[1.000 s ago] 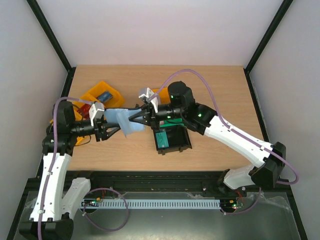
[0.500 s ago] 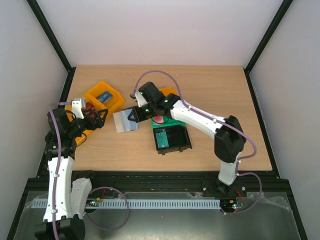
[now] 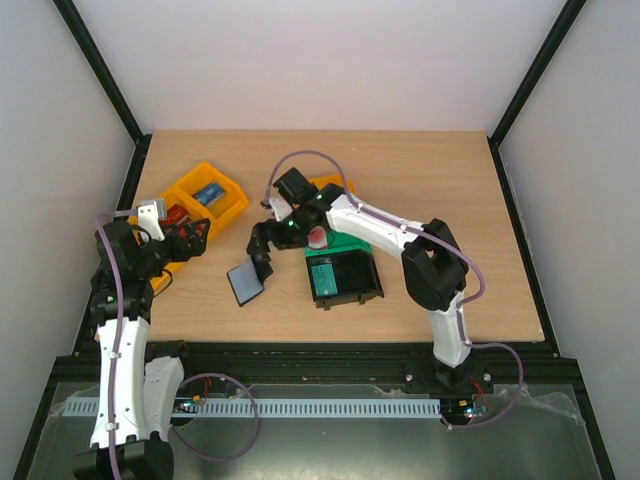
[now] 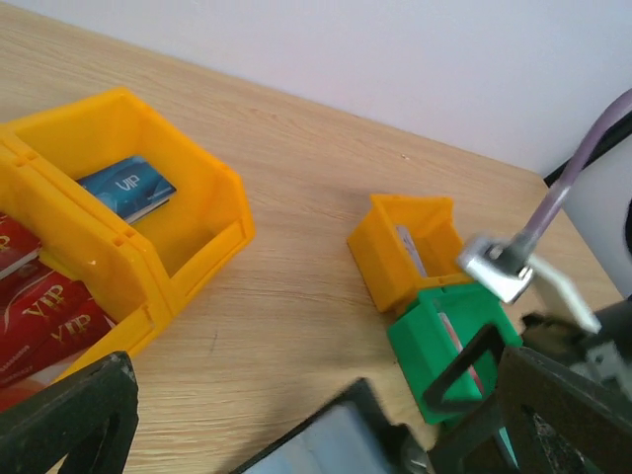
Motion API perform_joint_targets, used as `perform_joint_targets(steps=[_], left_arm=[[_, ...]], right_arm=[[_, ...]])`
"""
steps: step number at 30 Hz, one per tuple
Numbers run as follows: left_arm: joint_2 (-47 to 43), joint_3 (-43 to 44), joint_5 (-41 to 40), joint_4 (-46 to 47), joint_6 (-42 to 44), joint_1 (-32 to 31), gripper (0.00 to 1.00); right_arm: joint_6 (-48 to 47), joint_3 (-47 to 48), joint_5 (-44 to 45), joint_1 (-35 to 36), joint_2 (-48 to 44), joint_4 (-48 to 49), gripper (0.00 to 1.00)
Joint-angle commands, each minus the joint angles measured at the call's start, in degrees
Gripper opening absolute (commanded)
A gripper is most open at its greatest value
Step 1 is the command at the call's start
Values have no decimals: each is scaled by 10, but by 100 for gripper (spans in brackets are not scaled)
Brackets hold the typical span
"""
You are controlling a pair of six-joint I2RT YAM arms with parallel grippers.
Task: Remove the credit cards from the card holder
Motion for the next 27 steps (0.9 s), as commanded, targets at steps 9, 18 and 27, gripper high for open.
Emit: perform_joint_targets(steps=[9,18,27], left_arm=[[-14,15,-165,33,-10,8,99],[-19,-35,-464,114,-33,8,100],[-10,-231,-426,394,-32,7,100]], right_arm=[[-137,160,331,-173,-188,-114,99],[-196,-309,496,-343,-561,367,99],[-218,-763,646,-363,-624,807,99]])
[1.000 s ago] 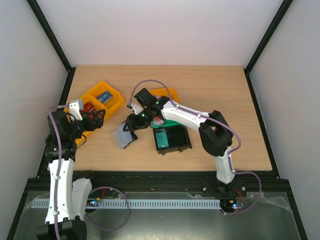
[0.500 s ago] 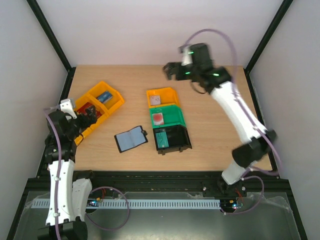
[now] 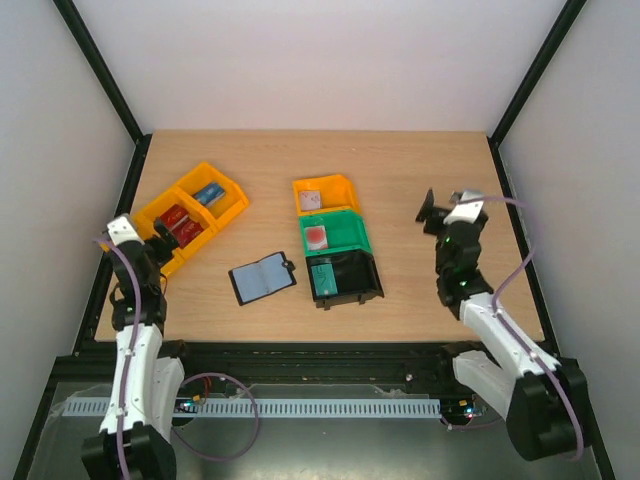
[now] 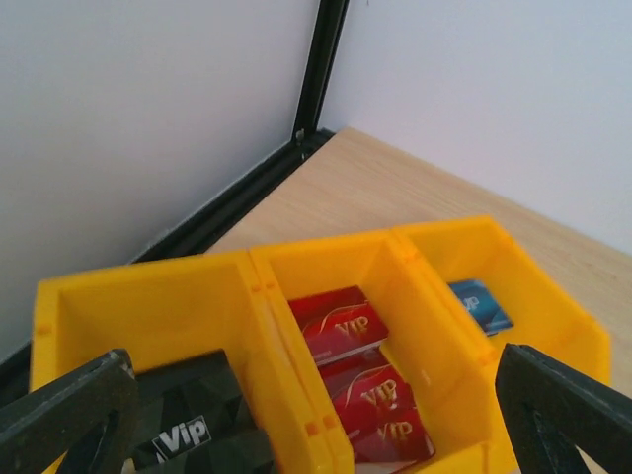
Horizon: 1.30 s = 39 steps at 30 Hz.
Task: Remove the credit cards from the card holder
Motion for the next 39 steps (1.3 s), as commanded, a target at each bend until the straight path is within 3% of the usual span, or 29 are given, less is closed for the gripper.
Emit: perform_joint_targets(steps=[1,4,9,13,16,17,19,21,23,30,39], left_arm=[[15,-112,-12,228,-9,1,100],[66,-152,-34,322,-29,0,100],[129,-176,-84,385,-24,-16,99],[178,-190,-77,454,-20,-42,100],[232,-208,-57,551,22,-77,99],[250,-211,-46,584,38,-85,99],[291,-204,-41,635,57,-101,100],[335,-189,-31,668,66,-105,100],[377,-171,-31,693,78,-105,100],[494,-139,15,752,99,-112,100],[518,-109,22,733,115,-122,100]], right_arm=[[-13,-138,67,-20,30,263,99],[-7,-223,36,-46,73,390,99],[22,-281,-21,-102,156,486,99],[36,-259,-88,-134,232,537,99],[45,-246,-124,-147,361,652,99],[45,-228,-129,-148,376,637,99],[30,-177,-149,-148,348,484,99],[27,-187,-166,-148,365,543,99],[25,-178,-162,-148,349,496,99],[26,-177,-162,-148,356,506,99],[26,-175,-161,-148,355,501,99]])
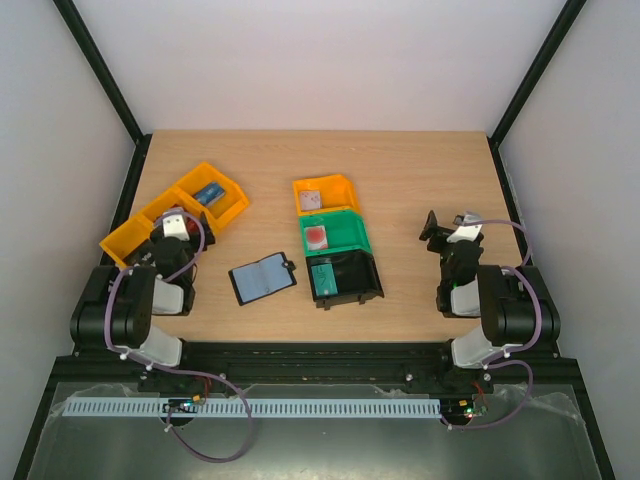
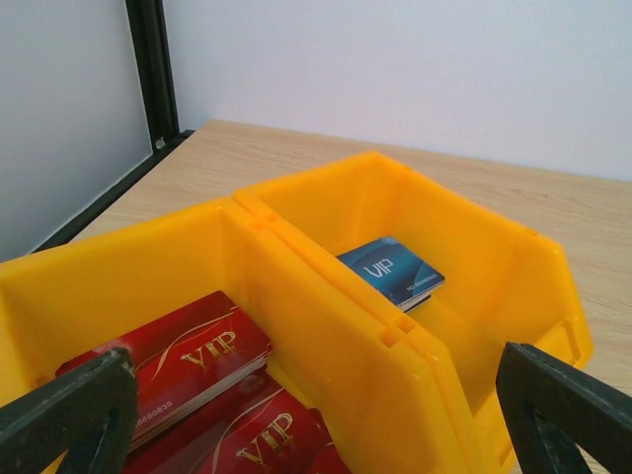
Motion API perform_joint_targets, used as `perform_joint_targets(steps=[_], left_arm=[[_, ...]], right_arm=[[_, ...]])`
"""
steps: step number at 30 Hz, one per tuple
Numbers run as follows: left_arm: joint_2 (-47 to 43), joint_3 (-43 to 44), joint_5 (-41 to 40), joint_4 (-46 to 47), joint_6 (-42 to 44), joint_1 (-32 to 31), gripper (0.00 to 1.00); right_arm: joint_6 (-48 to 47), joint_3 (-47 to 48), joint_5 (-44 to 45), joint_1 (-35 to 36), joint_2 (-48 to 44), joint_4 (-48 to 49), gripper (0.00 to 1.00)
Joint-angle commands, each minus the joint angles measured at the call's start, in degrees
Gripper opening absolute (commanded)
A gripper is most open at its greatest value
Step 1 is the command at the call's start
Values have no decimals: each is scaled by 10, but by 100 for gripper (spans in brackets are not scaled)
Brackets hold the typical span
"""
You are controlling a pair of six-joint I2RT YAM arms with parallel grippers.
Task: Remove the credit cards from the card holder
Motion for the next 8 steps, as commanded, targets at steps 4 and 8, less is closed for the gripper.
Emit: perform_joint_targets(steps=[4,8], left_arm=[[13,15,36,40,37,-12,99],[15,31,38,12,40,-13,100]], right_arm=[[-5,12,3,-2,-1,4,99],[-4,11,3,-2,-2,5,99]])
